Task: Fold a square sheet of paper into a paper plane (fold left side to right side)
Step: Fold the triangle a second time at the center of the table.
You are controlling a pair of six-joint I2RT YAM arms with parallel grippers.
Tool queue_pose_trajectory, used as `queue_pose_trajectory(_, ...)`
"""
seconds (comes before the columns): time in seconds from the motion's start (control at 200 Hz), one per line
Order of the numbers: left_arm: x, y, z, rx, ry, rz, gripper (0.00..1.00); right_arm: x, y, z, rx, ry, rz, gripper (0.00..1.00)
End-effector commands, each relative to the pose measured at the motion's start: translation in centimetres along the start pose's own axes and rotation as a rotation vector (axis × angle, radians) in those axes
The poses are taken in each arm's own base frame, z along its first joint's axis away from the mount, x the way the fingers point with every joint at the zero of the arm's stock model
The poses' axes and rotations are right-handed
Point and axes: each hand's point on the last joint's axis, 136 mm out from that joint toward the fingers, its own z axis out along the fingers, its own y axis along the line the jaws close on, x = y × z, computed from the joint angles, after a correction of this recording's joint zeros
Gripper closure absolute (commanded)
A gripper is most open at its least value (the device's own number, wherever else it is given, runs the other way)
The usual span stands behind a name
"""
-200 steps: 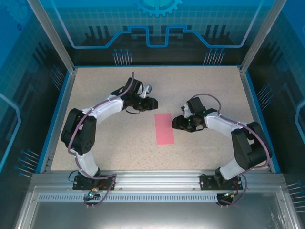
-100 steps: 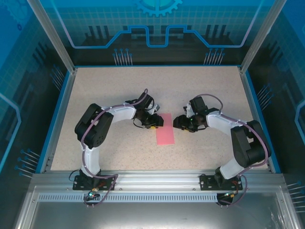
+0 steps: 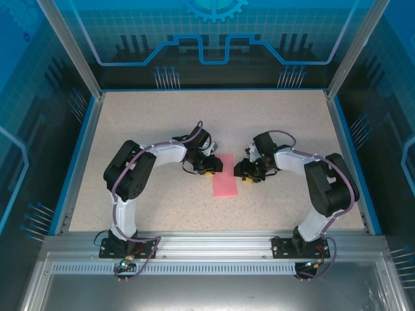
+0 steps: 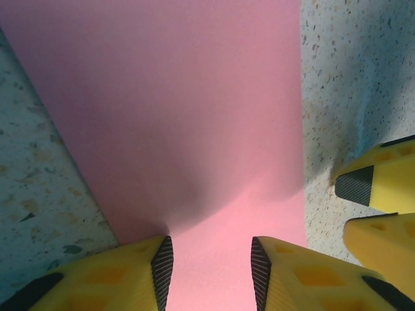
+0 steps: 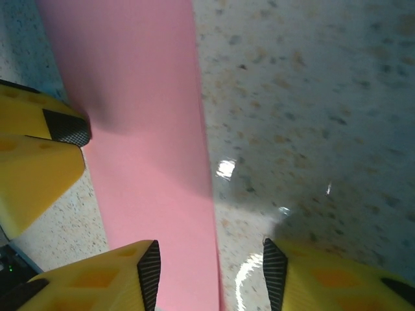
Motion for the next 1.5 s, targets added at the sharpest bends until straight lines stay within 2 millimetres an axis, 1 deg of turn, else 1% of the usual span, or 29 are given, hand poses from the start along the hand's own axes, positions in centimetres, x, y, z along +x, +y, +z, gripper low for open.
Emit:
queue_pose_trajectory(0.0, 0.7, 0.3, 0.4, -0.027, 0.016, -0.007, 0.60, 0.5, 1.3, 0.3, -0.025, 0.048, 0.008, 0.54)
queue_pose_trajectory(0.11, 0.6, 0.1, 0.4, -0.023, 0.014, -0.003, 0.60, 1.2, 1.1, 0.6, -0.011, 0.075, 0.029, 0.56)
queue_pose_trajectory(0.37, 0.7, 0.0, 0.5, -0.020, 0.016, 0.000, 0.60, 3.1, 0.8, 1.2, 0.007, 0.123, 0.043, 0.57)
queue_pose_trajectory(0.64, 0.7, -0.1, 0.6, -0.017, 0.017, 0.002, 0.60, 3.9, 0.6, 2.0, 0.029, 0.150, 0.049, 0.57)
queue_pose_trajectory(0.76, 0.8, -0.1, 0.6, -0.017, 0.017, 0.002, 0.60, 4.3, 0.2, 2.2, 0.063, 0.164, 0.051, 0.57)
queue_pose_trajectory(0.94, 0.8, -0.1, 0.6, -0.017, 0.018, 0.004, 0.60, 4.3, -0.4, 1.8, 0.112, 0.141, 0.053, 0.56)
queue_pose_trajectory(1.105, 0.8, -0.1, 0.6, -0.019, 0.019, 0.007, 0.60, 3.9, -0.2, 1.1, 0.124, 0.116, 0.042, 0.56)
queue_pose_trajectory(1.28, 0.8, 0.0, 0.6, -0.018, 0.021, 0.005, 0.60, 4.1, -0.2, 1.4, 0.118, 0.129, 0.043, 0.56)
queue_pose_trajectory(1.496, 0.7, -0.2, 0.6, -0.013, 0.018, 0.008, 0.60, 4.0, 1.4, 2.0, 0.036, 0.138, 0.039, 0.57)
